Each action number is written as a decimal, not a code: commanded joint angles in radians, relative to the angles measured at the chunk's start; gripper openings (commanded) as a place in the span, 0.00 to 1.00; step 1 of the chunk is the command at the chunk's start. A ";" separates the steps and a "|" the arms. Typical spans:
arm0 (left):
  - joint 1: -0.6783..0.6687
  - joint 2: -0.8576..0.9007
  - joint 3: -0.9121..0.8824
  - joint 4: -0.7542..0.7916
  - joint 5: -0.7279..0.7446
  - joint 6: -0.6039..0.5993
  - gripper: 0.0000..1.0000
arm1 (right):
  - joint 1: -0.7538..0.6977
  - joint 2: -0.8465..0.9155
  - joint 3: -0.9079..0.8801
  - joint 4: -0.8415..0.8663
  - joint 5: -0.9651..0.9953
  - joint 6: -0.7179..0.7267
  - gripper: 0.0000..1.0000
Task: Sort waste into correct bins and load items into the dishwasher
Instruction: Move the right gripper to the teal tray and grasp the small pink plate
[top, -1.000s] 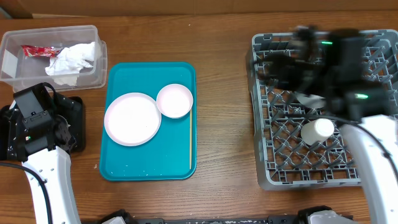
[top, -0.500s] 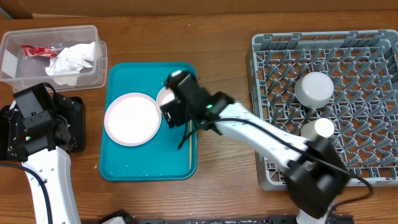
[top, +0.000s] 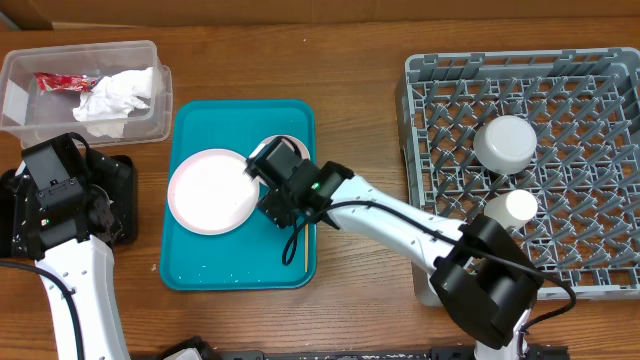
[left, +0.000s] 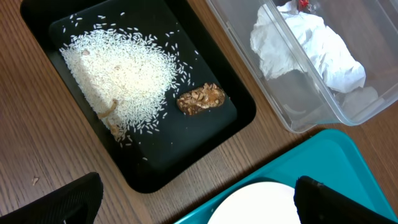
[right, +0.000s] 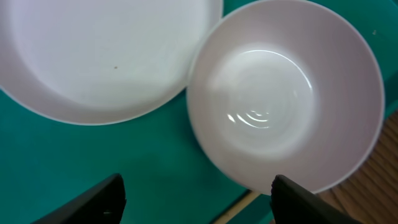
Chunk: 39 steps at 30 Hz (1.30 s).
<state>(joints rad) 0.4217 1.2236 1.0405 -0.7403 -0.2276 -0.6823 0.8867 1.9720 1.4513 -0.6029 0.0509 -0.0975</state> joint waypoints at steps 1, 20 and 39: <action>0.008 -0.001 0.009 0.000 0.000 -0.013 1.00 | 0.019 0.047 0.010 0.006 -0.018 -0.094 0.77; 0.008 -0.001 0.009 0.000 0.000 -0.013 1.00 | 0.024 0.080 0.023 -0.009 0.088 -0.126 0.62; 0.008 -0.001 0.009 0.000 0.000 -0.013 1.00 | -0.033 0.105 0.231 0.007 0.061 -0.252 0.79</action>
<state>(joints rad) 0.4217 1.2236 1.0405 -0.7403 -0.2276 -0.6823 0.8715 2.0380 1.6733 -0.6006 0.1459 -0.3054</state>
